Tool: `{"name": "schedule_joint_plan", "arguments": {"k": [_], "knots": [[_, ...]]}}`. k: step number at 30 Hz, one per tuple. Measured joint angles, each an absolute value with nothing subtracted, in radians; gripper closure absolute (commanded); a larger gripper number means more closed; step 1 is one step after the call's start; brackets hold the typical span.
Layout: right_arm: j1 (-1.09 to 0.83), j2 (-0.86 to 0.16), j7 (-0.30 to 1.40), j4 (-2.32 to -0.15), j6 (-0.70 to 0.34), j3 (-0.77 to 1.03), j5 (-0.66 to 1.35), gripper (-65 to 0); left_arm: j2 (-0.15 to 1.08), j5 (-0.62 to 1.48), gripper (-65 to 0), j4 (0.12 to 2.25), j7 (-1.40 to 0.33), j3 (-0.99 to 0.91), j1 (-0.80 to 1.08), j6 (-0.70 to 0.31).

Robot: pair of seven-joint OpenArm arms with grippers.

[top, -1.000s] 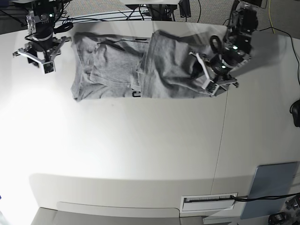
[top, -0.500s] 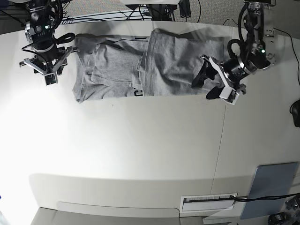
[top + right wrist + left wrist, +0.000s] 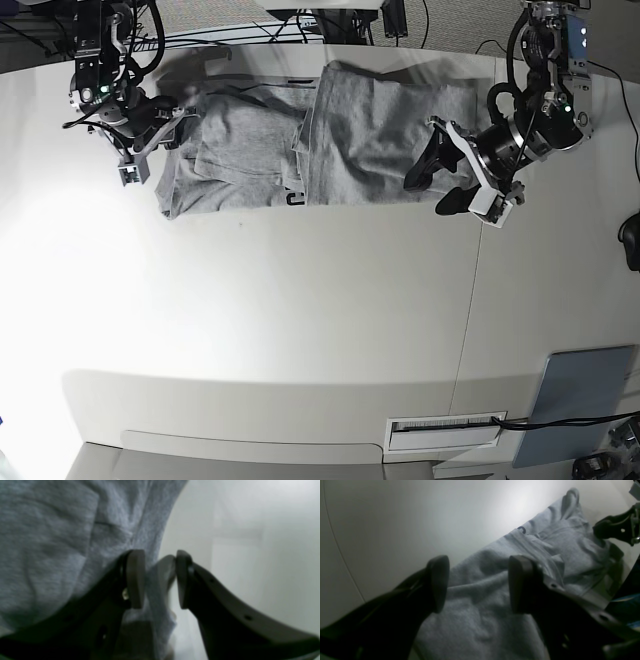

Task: Fold the T-shirt properly
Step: 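Grasp the strip middle with left gripper, right gripper holds collar end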

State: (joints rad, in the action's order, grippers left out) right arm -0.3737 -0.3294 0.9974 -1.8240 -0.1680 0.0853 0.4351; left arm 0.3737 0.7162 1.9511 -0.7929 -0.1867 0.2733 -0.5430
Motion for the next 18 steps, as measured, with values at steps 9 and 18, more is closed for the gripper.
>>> {"name": "schedule_joint_plan", "arguments": {"k": [9, 18], "knots": [[-0.371, -0.331, 0.979, -1.806, -0.204, 0.089, 0.5, -21.3, 0.374, 0.716, -37.5, 1.951, -0.793, -0.187, 0.274, -0.543], [-0.378, -0.329, 1.004, -1.847, -0.27, 0.084, 0.47, -28.1, 0.374, 0.693, -37.5, 1.951, -0.793, -0.187, 0.29, -0.543]]}}
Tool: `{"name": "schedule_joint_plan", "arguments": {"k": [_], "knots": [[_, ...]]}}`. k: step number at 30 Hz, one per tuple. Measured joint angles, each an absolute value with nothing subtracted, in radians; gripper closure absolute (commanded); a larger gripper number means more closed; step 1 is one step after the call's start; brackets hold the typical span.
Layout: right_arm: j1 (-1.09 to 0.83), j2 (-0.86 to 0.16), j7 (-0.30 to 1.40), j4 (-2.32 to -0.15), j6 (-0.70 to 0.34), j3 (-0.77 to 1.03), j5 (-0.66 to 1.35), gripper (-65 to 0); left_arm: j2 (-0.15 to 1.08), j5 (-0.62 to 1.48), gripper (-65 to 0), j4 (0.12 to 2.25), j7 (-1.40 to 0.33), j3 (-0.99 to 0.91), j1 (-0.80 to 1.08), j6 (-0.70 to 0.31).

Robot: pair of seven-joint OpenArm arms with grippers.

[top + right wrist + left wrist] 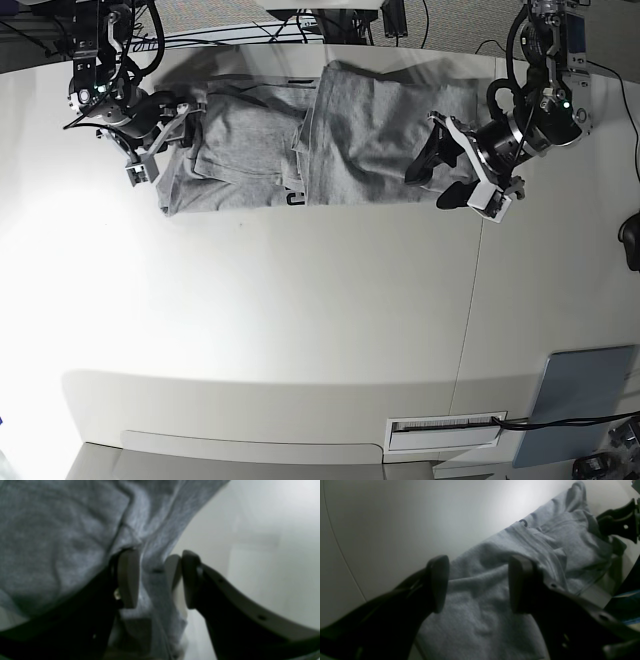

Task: Fold the T-shirt properly
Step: 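Grasp the strip middle with left gripper, right gripper holds collar end, then lift the collar end with right gripper and fold it toward the left gripper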

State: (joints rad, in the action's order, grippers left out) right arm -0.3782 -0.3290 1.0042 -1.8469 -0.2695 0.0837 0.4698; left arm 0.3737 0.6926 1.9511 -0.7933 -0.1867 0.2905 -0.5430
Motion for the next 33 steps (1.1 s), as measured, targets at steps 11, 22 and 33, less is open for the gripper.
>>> {"name": "schedule_joint_plan", "arguments": {"k": [11, 22, 33], "knots": [[-0.384, -0.329, 1.009, -2.118, -0.272, 0.103, 0.342, -28.1, 0.366, 0.67, -37.5, 1.951, -0.812, -0.187, 0.294, -0.531], [-0.493, -0.329, 0.994, -2.14, -0.266, 0.105, 0.269, -40.4, 0.357, 0.666, -37.5, 1.951, -0.812, -0.186, 0.294, -0.513], [-0.459, -0.258, 1.089, -2.035, -0.219, 0.225, 0.496, -40.4, 0.358, 0.667, -37.5, 1.951, -0.812, -0.187, 0.304, -0.513]]}}
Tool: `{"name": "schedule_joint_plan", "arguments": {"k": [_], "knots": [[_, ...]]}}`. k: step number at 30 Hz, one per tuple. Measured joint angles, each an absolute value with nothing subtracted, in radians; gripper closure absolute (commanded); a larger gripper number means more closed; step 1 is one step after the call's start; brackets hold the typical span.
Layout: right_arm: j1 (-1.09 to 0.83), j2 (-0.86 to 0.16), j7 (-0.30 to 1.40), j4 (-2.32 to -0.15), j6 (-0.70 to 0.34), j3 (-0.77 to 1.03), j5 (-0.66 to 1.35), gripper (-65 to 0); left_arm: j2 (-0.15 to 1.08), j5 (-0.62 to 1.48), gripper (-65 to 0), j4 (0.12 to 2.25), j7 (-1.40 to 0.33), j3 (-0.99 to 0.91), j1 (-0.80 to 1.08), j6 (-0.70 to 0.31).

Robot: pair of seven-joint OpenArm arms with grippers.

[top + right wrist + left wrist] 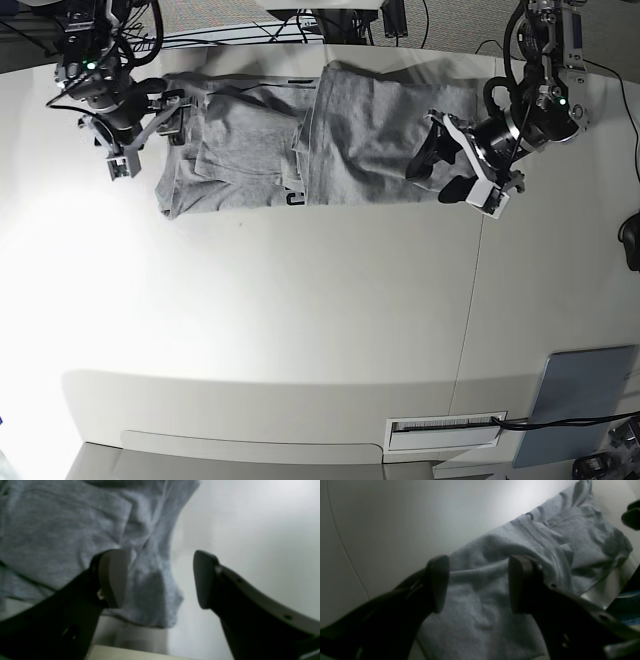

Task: Fold the T-shirt properly
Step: 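Lift the collar end with right gripper and fold it toward the left gripper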

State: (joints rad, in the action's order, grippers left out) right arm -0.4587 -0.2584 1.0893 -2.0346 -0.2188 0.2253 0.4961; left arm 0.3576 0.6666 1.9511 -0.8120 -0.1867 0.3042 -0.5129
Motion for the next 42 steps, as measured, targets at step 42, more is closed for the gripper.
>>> {"name": "schedule_joint_plan", "arguments": {"k": [42], "knots": [[-0.277, -0.167, 1.181, -1.696, -0.364, 0.289, 0.821, -40.3, 0.358, 0.666, -37.5, 1.951, -0.812, -0.187, 0.305, -0.513]]}}
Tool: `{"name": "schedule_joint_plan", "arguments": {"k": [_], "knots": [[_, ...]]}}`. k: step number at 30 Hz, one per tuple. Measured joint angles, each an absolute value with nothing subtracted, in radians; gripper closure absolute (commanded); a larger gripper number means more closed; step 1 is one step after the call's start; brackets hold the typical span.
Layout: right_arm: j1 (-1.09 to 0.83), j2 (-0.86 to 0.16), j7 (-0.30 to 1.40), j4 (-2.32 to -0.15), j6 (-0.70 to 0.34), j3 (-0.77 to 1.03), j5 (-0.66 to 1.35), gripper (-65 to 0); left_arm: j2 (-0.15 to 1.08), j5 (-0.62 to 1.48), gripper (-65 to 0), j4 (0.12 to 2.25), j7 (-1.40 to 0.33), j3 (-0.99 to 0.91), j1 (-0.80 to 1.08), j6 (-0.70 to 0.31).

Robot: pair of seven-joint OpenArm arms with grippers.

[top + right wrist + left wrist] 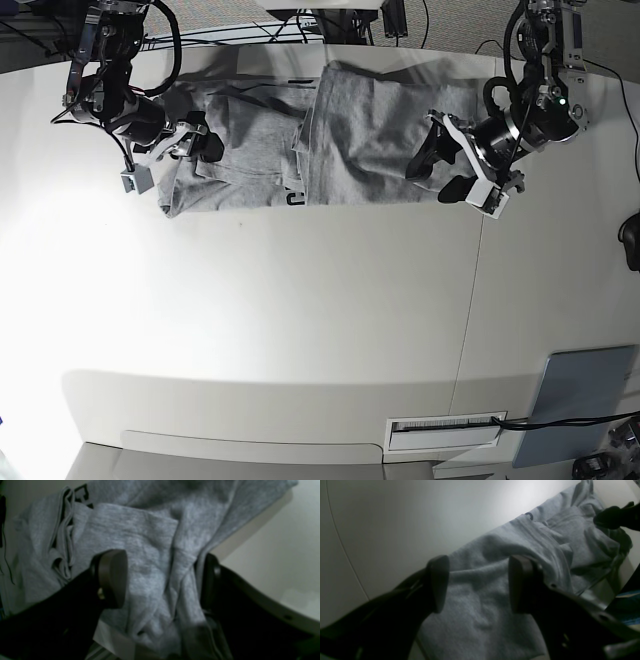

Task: Fold the T-shirt properly
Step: 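Lift the collar end with right gripper and fold it toward the left gripper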

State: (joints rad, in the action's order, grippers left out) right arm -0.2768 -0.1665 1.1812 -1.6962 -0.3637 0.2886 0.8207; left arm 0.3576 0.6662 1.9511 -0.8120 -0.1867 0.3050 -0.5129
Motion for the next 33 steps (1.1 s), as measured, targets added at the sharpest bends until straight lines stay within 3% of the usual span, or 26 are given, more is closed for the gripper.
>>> {"name": "schedule_joint_plan", "arguments": {"k": [5, 20, 25, 33], "knots": [[-0.277, -0.166, 1.181, -1.696, -0.364, 0.289, 0.821, -39.0, 0.357, 0.666, -37.5, 1.951, -0.812, -0.187, 0.305, -0.513], [-0.281, -0.166, 1.143, -1.694, -0.387, 0.287, 0.73, -13.4, 0.358, 0.666, -37.5, 1.951, -0.812, -0.187, 0.307, -0.513], [-0.28, -0.165, 1.129, -1.694, -0.391, 0.285, 0.679, -0.4, 0.357, 0.666, -37.5, 1.951, -0.812, -0.187, 0.307, -0.513], [-0.281, -0.184, 1.094, -1.693, -0.421, 0.283, 0.662, 0.0, 0.358, 0.666, -37.5, 1.951, -0.812, -0.187, 0.31, -0.513]]}}
